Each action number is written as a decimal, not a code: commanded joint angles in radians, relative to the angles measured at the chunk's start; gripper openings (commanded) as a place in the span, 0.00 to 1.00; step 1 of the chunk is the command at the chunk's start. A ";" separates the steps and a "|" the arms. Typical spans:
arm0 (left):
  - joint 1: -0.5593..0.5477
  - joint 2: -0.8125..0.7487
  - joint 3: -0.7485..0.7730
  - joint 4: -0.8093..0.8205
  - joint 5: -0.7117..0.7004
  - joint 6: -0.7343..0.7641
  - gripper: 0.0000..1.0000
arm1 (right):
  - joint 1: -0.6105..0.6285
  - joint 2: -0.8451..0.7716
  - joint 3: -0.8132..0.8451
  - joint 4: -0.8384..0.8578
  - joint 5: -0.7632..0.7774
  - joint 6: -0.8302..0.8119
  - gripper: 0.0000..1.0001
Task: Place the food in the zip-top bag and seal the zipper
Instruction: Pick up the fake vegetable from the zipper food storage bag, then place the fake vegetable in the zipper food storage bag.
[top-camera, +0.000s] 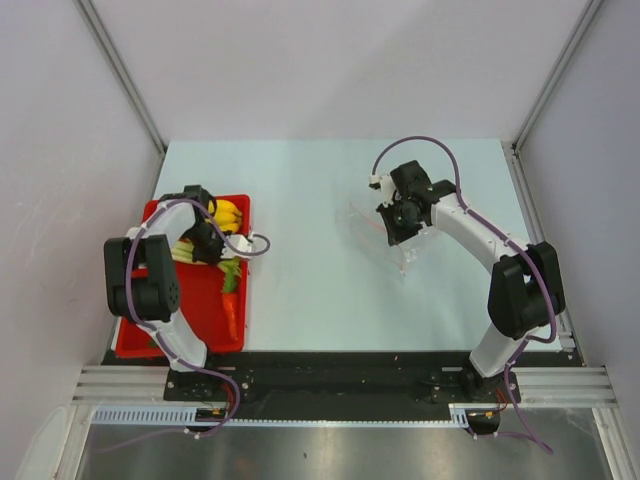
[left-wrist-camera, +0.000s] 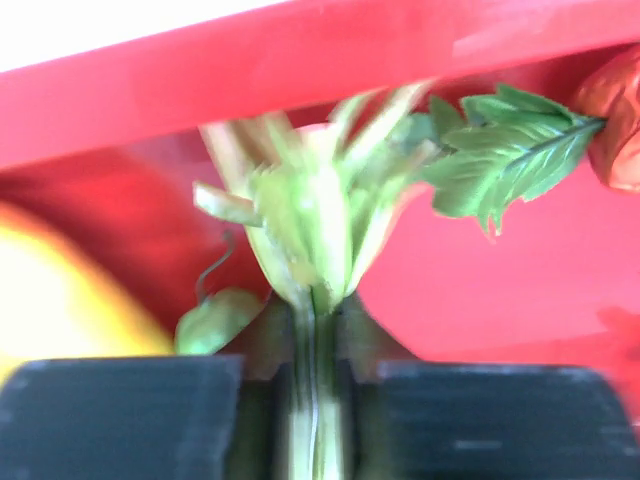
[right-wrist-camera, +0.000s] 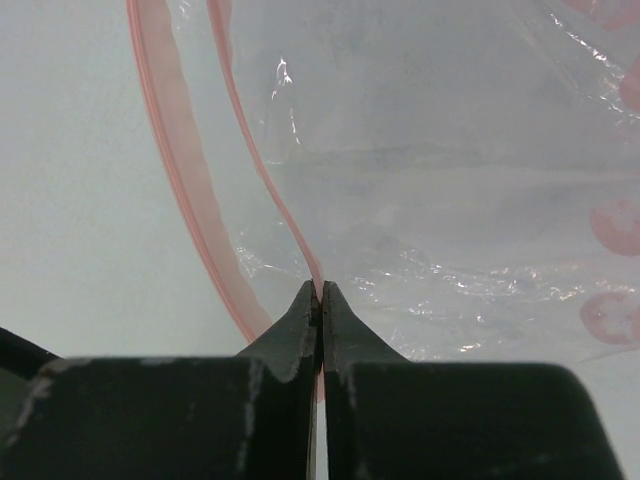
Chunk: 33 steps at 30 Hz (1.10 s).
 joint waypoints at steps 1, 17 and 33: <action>-0.004 -0.107 0.048 -0.085 0.033 -0.022 0.00 | -0.012 -0.013 0.043 0.012 -0.037 0.026 0.00; -0.006 -0.189 0.558 -0.327 0.269 -0.295 0.00 | -0.185 -0.070 0.107 0.072 -0.489 0.189 0.00; -0.139 -0.437 0.586 0.814 0.627 -1.641 0.00 | -0.179 -0.154 0.065 0.678 -0.913 0.875 0.00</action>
